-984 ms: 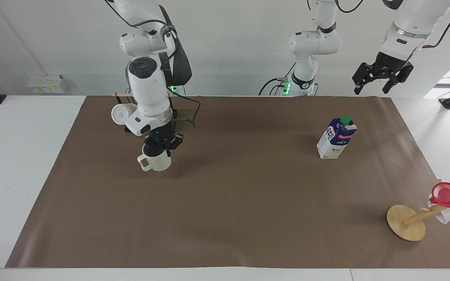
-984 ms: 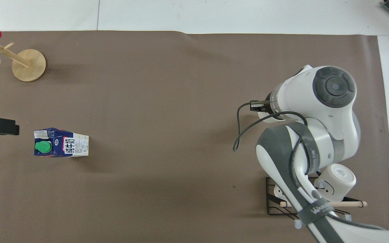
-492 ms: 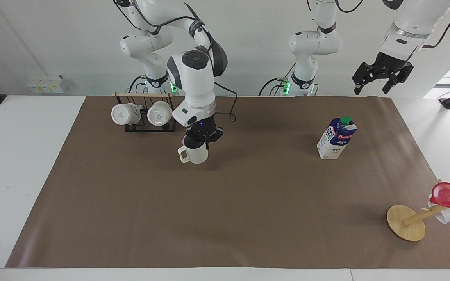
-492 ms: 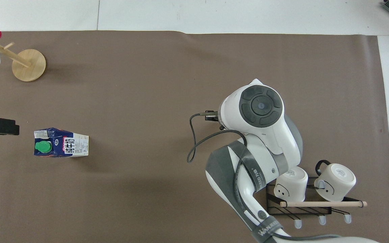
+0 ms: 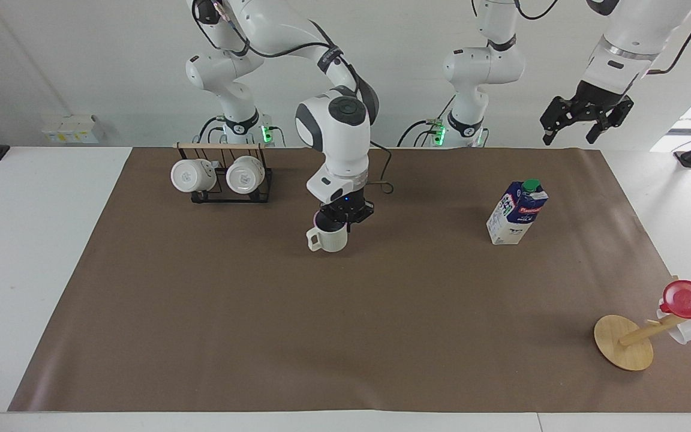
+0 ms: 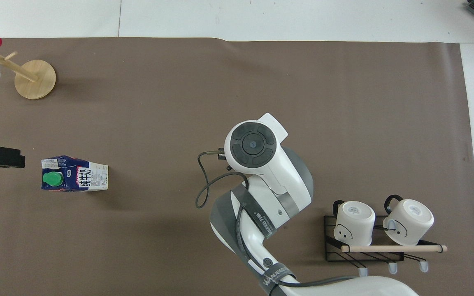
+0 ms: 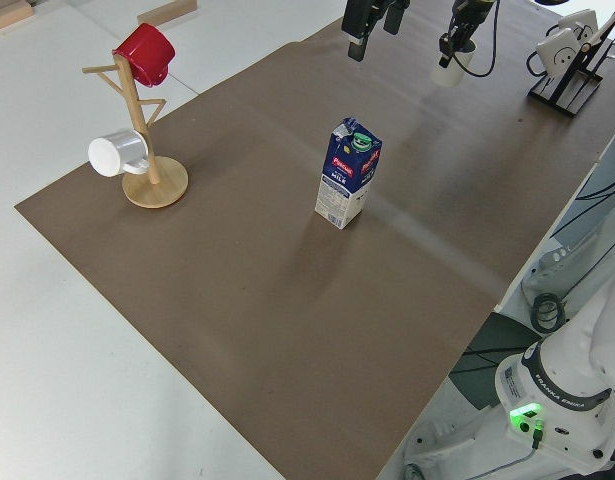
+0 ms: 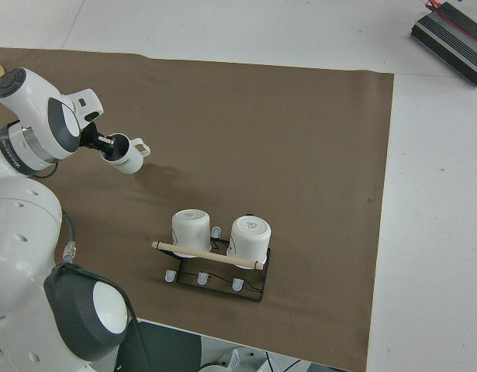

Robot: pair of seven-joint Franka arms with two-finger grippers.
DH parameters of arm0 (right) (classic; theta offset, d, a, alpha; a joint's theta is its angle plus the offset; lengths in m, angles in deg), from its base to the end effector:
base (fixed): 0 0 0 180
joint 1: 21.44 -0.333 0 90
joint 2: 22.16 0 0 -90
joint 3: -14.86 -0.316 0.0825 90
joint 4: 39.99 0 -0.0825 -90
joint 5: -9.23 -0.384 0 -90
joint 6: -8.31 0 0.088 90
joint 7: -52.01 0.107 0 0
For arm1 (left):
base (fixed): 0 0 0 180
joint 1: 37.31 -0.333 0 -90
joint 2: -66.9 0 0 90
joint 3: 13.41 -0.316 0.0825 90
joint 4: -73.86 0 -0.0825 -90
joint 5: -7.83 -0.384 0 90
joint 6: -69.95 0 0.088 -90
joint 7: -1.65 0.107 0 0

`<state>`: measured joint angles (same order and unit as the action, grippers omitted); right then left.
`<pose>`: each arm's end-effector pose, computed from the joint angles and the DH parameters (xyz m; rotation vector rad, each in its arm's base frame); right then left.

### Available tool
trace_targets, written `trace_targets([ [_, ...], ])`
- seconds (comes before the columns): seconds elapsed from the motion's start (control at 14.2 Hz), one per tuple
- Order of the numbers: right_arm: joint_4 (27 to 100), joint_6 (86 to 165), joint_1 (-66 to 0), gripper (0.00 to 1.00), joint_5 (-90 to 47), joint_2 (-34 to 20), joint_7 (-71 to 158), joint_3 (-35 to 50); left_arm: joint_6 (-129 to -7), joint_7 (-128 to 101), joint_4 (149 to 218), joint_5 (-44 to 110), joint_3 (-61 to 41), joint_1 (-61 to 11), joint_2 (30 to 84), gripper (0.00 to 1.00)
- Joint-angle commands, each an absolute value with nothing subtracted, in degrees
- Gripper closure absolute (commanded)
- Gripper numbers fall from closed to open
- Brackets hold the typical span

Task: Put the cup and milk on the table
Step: 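Lift the mug and carry it toward the table center with the right gripper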

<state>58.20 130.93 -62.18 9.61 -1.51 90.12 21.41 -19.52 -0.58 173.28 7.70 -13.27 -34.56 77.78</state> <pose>0.5418 0.3762 0.3871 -3.1344 0.0884 -0.1287 0.4922 -0.0247 0.6456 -3.1394 0.0180 -0.0256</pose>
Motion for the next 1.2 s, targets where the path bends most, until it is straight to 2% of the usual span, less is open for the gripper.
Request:
trace_targets([
  [0.0, 56.3, 134.1, -62.5, 1.00, 9.8, 0.2, 90.7, 21.6, -20.5, -0.3, 177.9, 7.0, -12.8, -35.3, 80.8, 0.00],
  [1.12, 59.8, 138.6, -64.1, 1.00, 8.9, 1.7, 80.8, 20.9, -40.6, 0.1, 197.9, 7.0, -12.7, -35.1, 83.5, 0.00],
])
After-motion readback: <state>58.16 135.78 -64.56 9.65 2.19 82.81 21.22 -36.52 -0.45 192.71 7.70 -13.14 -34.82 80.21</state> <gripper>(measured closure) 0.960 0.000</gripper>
